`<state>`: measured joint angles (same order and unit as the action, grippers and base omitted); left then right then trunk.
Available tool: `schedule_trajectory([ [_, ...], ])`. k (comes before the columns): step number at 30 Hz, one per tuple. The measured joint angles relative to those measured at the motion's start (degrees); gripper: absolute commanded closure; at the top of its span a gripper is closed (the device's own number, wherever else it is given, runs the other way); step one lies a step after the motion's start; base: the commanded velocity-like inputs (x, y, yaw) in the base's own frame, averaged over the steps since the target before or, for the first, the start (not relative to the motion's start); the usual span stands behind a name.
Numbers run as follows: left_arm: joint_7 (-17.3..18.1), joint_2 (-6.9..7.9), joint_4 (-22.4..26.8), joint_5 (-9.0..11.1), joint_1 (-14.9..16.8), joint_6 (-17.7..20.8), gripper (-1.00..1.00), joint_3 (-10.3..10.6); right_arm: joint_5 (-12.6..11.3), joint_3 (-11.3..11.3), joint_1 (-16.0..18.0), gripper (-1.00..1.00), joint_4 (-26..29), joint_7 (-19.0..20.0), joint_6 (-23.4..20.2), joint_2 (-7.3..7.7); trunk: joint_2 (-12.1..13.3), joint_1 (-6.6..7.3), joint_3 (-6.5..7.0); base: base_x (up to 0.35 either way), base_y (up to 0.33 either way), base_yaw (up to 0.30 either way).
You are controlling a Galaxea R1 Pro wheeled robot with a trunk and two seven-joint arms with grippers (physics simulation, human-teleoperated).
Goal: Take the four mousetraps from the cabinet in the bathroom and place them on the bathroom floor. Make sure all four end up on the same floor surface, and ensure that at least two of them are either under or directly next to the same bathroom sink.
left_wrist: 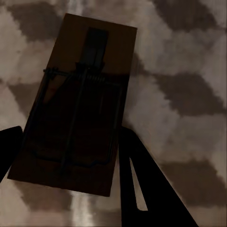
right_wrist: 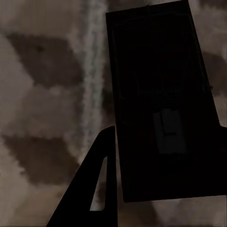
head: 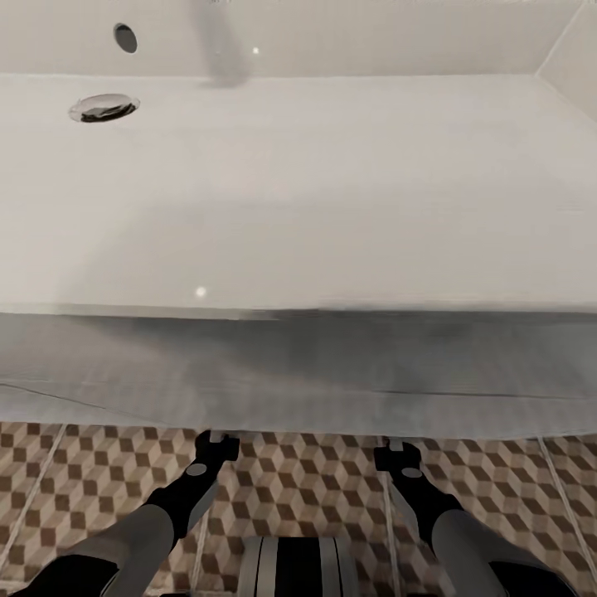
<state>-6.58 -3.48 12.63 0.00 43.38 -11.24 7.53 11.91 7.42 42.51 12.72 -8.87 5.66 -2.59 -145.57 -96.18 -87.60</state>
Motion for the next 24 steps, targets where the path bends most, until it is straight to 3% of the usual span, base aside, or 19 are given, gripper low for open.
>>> schedule_trajectory([
  [24,-0.01,0.04,-0.11,0.07,0.00,0.33,1.00,-0.07,-0.09,0.00,0.00,1.00,-0.98,0.01,0.05,-0.26,0.00,-0.02,0.00,0.011,0.000,0.000],
])
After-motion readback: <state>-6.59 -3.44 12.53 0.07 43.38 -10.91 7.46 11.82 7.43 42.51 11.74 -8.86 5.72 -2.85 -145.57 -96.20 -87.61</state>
